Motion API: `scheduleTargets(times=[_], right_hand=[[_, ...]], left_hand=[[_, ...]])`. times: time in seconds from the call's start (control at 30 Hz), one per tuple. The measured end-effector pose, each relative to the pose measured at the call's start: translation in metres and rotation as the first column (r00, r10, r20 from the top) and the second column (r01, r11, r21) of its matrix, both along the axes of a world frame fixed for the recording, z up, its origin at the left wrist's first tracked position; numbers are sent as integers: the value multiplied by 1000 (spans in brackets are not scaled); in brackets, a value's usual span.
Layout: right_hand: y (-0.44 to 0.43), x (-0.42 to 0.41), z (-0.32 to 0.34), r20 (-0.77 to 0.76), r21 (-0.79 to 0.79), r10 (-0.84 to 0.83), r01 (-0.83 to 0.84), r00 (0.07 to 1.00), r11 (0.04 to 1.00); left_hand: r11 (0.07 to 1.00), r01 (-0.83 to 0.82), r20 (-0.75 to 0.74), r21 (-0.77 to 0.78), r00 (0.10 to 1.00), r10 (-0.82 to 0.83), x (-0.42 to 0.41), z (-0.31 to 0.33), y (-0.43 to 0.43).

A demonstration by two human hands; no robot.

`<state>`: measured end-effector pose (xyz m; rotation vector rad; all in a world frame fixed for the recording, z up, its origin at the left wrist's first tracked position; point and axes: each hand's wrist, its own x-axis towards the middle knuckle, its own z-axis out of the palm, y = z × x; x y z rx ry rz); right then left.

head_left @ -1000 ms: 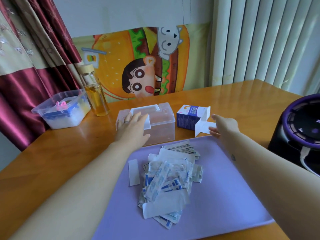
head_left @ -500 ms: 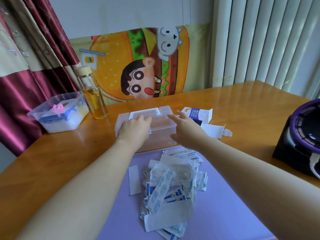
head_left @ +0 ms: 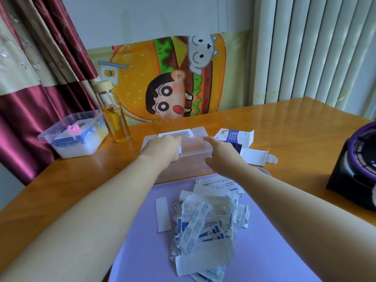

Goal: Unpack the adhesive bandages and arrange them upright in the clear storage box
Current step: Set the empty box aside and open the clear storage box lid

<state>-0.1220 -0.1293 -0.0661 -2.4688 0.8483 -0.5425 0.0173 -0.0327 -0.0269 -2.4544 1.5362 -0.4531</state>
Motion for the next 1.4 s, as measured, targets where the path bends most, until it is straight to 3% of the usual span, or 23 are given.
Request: scheduleTargets(times=[0.1, 0.17, 0.33, 0.47, 0.6, 0.67, 0.87, 1.0, 1.1, 1.27, 1.4], right_hand=[[-2, -1, 0, 107, 180, -42, 22, 993, 983], [-2, -1, 1, 148, 220, -87, 53, 985, 974], [-1, -1, 4, 434, 53, -152, 143, 888, 988], [1, 4, 7, 316, 9, -65, 66, 946, 998], [1, 5, 1, -41, -95, 118, -121, 992, 988], [0, 7, -2, -115, -148, 138, -155, 984, 977], [-2, 12, 0, -129, -209, 102, -127, 986, 970], [-4, 14, -2, -115, -221, 104, -128, 988, 967], [-5, 13, -4, -99, -225, 104, -124, 990, 966], [-4, 10, -10, -57, -234, 96, -107, 994, 966], [-2, 9, -11, -47, -242, 93, -102, 995, 965]], left_hand=[[981, 10, -101, -195, 994, -30, 8, 15, 1], [951, 19, -112, -309, 992, -56, 13, 24, 1], [894, -35, -69, -447, 998, 4, 20, 34, -4], [849, -160, -250, -504, 968, 34, 23, 34, -14], [837, -204, -317, -507, 948, 39, 20, 32, -18], [846, -201, -292, -493, 955, 57, 19, 33, -18], [855, -169, -141, -490, 983, 114, 9, 48, -23], [818, -54, -95, -573, 995, -1, 2, 45, -22], [785, 133, 22, -605, 988, -150, 7, 33, -17], [739, 516, 317, -434, 855, -411, 22, 20, -4], [739, 603, 488, -302, 763, -423, 31, 14, -5]])
